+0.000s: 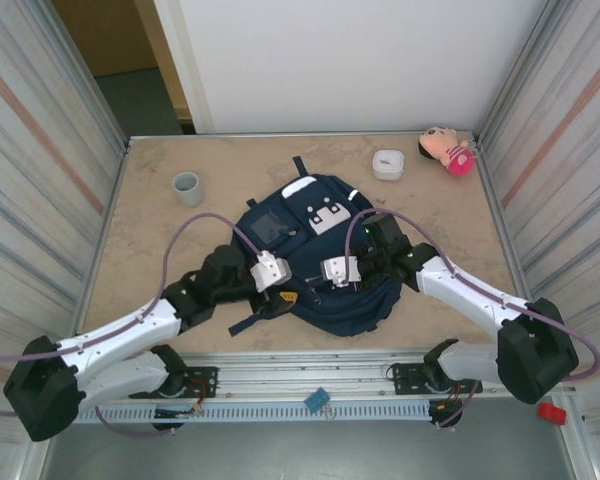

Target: Pack books, pencil case, and school supplies into a backpack

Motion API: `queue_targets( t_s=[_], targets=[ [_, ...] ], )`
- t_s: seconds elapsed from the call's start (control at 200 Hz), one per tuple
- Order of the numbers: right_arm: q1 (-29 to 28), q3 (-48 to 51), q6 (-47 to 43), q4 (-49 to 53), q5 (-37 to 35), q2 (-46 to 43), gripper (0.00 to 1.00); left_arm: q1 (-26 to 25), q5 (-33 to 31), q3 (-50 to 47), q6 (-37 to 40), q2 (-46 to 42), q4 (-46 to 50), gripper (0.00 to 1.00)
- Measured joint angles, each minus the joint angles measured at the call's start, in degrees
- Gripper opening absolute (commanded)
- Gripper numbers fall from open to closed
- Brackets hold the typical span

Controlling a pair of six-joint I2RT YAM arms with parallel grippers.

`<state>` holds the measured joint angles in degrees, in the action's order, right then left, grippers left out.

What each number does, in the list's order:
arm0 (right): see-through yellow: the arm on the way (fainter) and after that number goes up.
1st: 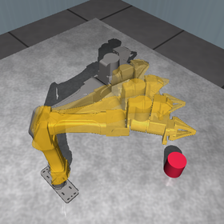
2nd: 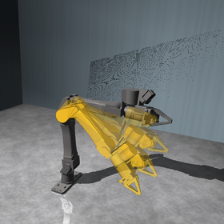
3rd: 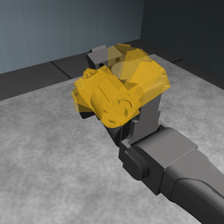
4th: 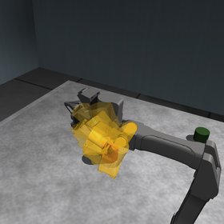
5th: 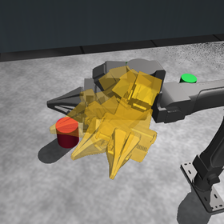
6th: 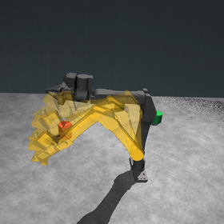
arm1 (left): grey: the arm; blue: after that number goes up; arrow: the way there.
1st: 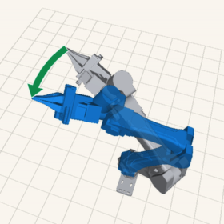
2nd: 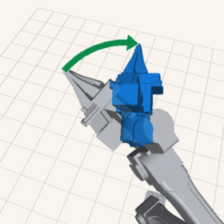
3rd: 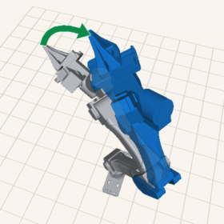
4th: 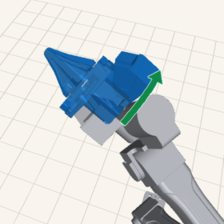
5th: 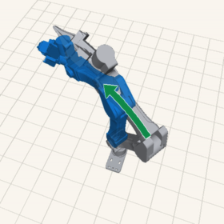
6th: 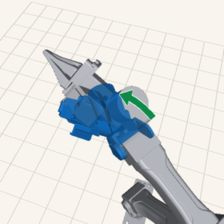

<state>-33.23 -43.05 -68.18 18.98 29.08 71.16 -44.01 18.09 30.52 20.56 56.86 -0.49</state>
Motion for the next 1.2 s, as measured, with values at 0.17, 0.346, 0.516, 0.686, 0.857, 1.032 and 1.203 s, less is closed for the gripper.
queue_targets(
  t_s=[0.17,0.346,0.516,0.686,0.857,1.032,1.203],
  targets=[
    [0.3,-0.8,-1.7,1.7,1.0,0.0,0.0,2.0,0.5,4.9,13.7,4.0,5.5,0.76],
    [0.3,-1.5,-2.2,2.5,1.3,0.0,0.0,2.0,3.0,8.9,20.8,13.0,6.0,0.66],
    [0.9,-2.2,-2.9,3.5,2.1,0.0,0.0,2.0,4.7,11.0,23.4,19.5,3.6,0.33],
    [3.4,-2.8,-3.3,3.6,4.2,0.6,0.0,1.9,6.2,11.9,24.6,20.0,4.0,0.01],
    [6.4,-4.5,-4.3,2.3,9.0,3.5,0.05,0.2,4.3,10.4,21.8,16.4,4.7,0.0],
    [8.4,-6.4,-0.2,2.1,9.9,4.1,0.34,-3.7,-1.1,8.6,11.3,13.8,3.7,0.0],
    [8.7,-8.3,17.8,4.4,2.9,-1.6,0.45,-5.0,-3.4,8.6,0.4,13.9,2.7,0.0]
  ],
)
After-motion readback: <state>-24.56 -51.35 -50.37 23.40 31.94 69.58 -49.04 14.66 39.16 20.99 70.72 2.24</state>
